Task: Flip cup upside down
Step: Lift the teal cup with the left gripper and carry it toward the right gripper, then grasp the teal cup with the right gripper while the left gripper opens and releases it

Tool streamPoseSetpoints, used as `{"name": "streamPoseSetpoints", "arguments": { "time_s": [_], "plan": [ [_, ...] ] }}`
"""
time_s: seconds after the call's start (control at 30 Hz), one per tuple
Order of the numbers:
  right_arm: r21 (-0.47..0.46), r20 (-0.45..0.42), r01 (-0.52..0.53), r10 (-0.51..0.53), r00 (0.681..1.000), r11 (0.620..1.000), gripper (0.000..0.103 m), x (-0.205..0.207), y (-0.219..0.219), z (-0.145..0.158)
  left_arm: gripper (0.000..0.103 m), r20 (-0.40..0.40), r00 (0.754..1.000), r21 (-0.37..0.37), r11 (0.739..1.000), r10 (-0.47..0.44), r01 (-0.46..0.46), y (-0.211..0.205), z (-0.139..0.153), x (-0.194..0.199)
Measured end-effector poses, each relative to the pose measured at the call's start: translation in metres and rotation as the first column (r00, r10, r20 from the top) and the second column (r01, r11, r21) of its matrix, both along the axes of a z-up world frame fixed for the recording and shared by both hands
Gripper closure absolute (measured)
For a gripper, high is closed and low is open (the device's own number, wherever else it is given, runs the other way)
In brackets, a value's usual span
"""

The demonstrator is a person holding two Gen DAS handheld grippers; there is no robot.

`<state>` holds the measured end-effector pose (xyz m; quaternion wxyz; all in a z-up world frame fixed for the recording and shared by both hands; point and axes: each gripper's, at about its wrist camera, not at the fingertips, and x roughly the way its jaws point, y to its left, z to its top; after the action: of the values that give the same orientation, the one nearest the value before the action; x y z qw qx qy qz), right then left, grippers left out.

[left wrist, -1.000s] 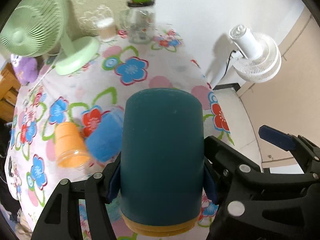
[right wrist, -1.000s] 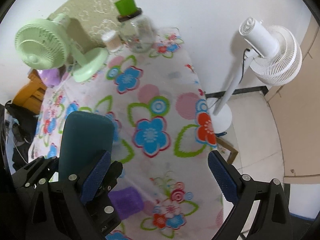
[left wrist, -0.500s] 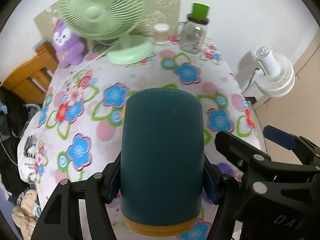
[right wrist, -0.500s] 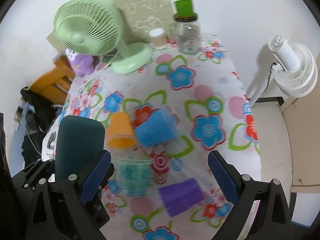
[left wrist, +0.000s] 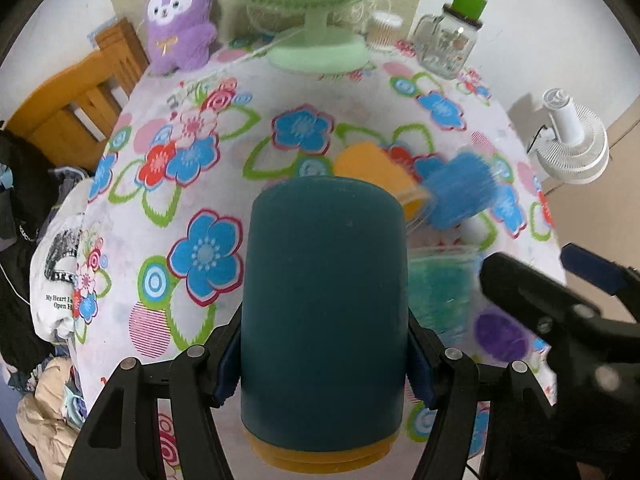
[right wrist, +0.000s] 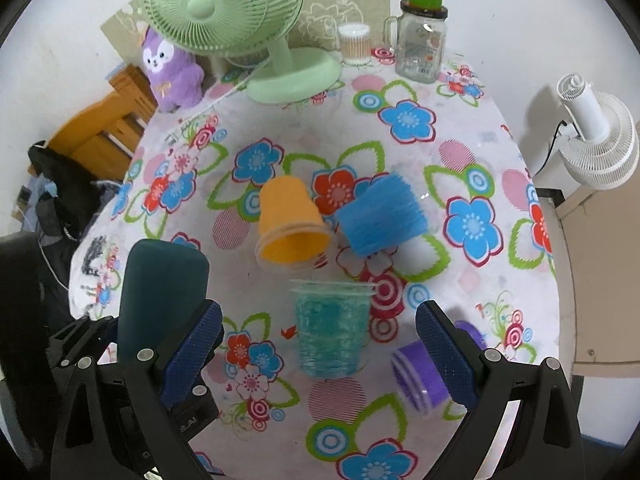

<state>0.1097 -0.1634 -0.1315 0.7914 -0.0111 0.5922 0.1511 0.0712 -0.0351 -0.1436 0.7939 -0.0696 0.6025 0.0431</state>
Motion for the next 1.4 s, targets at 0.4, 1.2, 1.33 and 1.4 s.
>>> {"name": "streamPoseSetpoints", "arguments": {
  "time_s": [0.4, 1.2, 1.33, 1.4],
  "plan": [
    [-0.065, -0.041, 0.017, -0.019, 0.999, 0.998, 0.004, -0.004, 0.026, -0.04, 0.034, -0.068, 0.997, -0.054, 0.998, -0.047, 0.043, 0.022, -0.06, -0.002],
    [-0.12, -0.058, 0.015, -0.022, 0.998, 0.993, 0.004, -0.011, 0.05, -0.041, 0.015, -0.057, 0.992, -0.146, 0.984, -0.108, 0.099, 0.033, -0.057, -0.006],
    [-0.084, -0.051, 0.015, -0.019, 0.999, 0.996, 0.004, -0.019, 0.064, -0.029, 0.015, -0.018, 0.996, -0.134, 0.987, -0.092, 0.089, 0.054, -0.034, -0.015],
    [-0.062, -0.053, 0.018, -0.022, 0.998, 0.998, 0.004, -0.022, 0.071, -0.027, 0.015, -0.002, 0.996, -0.117, 0.989, -0.091, 0.09, 0.064, -0.026, -0.017]
  ]
}}
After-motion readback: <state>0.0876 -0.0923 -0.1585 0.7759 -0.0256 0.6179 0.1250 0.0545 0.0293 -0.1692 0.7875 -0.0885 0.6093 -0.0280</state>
